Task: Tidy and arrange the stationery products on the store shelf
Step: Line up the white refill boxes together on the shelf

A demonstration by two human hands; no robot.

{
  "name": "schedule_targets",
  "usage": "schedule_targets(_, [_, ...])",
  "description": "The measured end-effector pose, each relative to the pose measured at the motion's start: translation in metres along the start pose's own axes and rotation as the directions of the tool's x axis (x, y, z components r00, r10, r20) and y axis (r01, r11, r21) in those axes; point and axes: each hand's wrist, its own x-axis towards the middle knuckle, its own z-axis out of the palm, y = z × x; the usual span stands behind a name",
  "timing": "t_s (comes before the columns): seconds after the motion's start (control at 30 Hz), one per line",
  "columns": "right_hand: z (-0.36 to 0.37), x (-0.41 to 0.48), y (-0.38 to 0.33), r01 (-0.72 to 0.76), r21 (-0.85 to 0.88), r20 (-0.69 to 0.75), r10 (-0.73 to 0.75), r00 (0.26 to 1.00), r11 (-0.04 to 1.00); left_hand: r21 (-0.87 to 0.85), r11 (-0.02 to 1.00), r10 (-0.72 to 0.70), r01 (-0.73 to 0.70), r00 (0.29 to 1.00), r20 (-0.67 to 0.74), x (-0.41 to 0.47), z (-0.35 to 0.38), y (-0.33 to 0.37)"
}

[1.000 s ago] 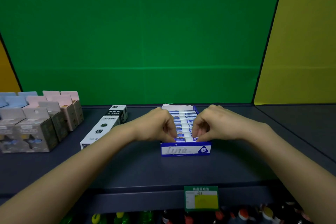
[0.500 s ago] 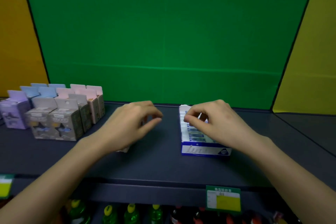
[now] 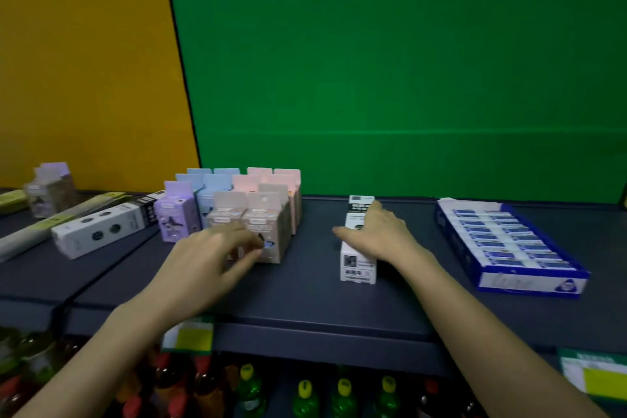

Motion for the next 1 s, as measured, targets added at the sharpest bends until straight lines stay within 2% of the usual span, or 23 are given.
schedule_targets(0.1, [0.001,0.002,-0.008,-0.092,0.003,0.076,0.092,0.993,0.996,-0.016,0.999,-0.048,0.048,0.999,0.009,-0.014,-0.008,-0.016])
schedule_targets(0.17, [-0.002,0.002,-0.009,-0.142,-0.055,0.129,0.148,0.981,0.988,-0.022,0.996,-0.087,0.087,0.996,0.012,-0.023,-0.011,-0.024])
schedule_targets(0.3, [-0.009,0.004,-0.007,-0.104,-0.205,0.132,0.133,0.982,0.973,-0.045,0.987,-0.156,0.156,0.988,0.005,-0.039,-0.013,-0.035])
schedule_targets(0.4, [-0.011,0.002,0.006,-0.117,-0.072,0.082,0.122,0.989,0.991,-0.057,0.978,-0.202,0.202,0.979,-0.009,-0.050,-0.014,-0.045])
schedule_targets(0.53, [-0.021,-0.012,0.014,-0.117,0.215,-0.105,0.142,0.984,0.970,-0.062,0.969,-0.243,0.239,0.967,-0.077,-0.061,-0.018,-0.066])
schedule_targets(0.67, [-0.034,-0.037,-0.008,0.001,0.381,-0.219,0.089,0.972,0.925,-0.048,0.953,-0.302,0.299,0.932,-0.198,-0.062,-0.028,-0.102])
schedule_targets(0.8, [-0.031,-0.057,-0.042,0.110,0.435,-0.314,0.036,0.949,0.894,0.002,0.926,-0.362,0.378,0.889,-0.280,-0.044,-0.041,-0.157])
schedule_targets(0.9, [-0.019,-0.070,-0.075,0.152,0.483,-0.317,0.010,0.948,0.862,0.050,0.914,-0.387,0.403,0.902,-0.192,-0.015,-0.039,-0.210])
schedule_targets(1.0, [-0.002,-0.079,-0.110,0.180,0.506,-0.288,-0.032,0.957,0.844,0.140,0.879,-0.466,0.455,0.883,0.055,0.013,-0.030,-0.253])
